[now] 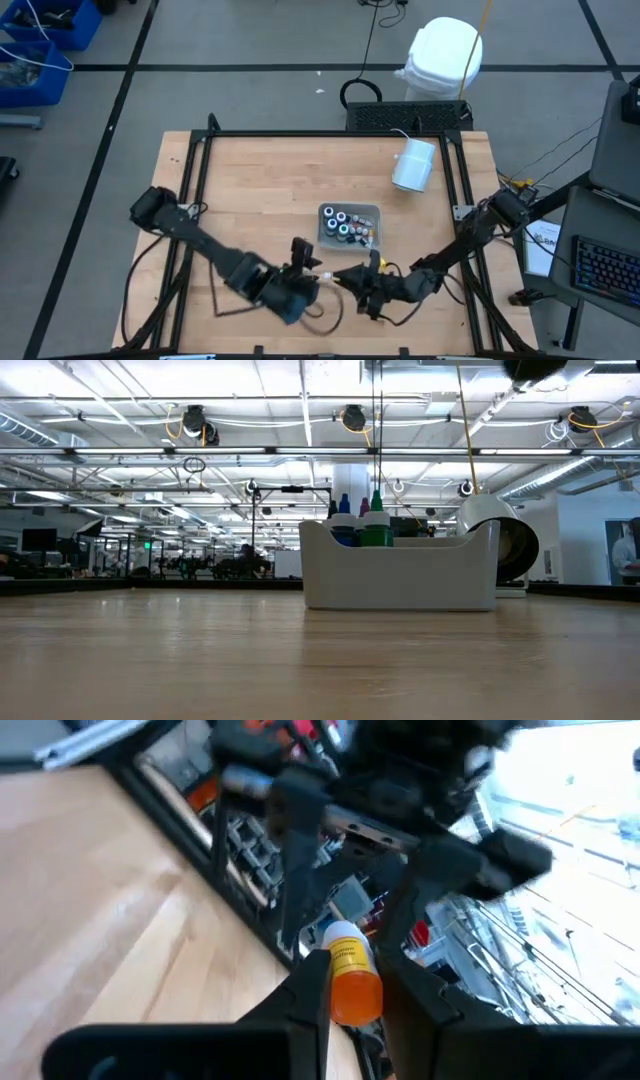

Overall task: Pick & Place food coloring
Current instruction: Put the small yellow bottle into the gray bin

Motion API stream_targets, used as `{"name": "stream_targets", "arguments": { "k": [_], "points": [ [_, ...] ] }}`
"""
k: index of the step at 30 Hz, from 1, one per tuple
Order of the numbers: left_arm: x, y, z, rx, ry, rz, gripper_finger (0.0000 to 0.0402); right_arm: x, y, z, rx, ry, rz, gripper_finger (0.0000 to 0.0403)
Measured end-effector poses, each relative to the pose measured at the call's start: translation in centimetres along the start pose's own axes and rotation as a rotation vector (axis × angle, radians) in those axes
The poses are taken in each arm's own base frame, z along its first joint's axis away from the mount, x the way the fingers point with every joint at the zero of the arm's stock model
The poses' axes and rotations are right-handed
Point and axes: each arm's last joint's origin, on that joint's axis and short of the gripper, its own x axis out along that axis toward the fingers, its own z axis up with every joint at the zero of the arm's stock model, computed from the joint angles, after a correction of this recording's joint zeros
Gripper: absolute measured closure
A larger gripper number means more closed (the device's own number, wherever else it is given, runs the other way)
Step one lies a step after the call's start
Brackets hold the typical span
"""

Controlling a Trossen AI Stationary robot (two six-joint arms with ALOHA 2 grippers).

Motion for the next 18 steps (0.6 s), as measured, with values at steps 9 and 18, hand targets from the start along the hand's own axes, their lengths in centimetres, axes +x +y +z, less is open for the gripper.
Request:
{"name": "stream_targets", "arguments": {
  "k": [9, 18],
  "points": [
    [-3.5, -3.5, 0.9, 0.202, -0.09, 0.167, 0.0109, -1.8, -2.5, 1.9, 0.283, -0.098, 0.158, 0.0345],
    [-4.0, -3.9, 1.2, 0.218, -0.121, 0.182, 0.0122, -0.5, -4.1, -1.2, 0.579, -0.172, 0.381, 0.0344]
  ]
}}
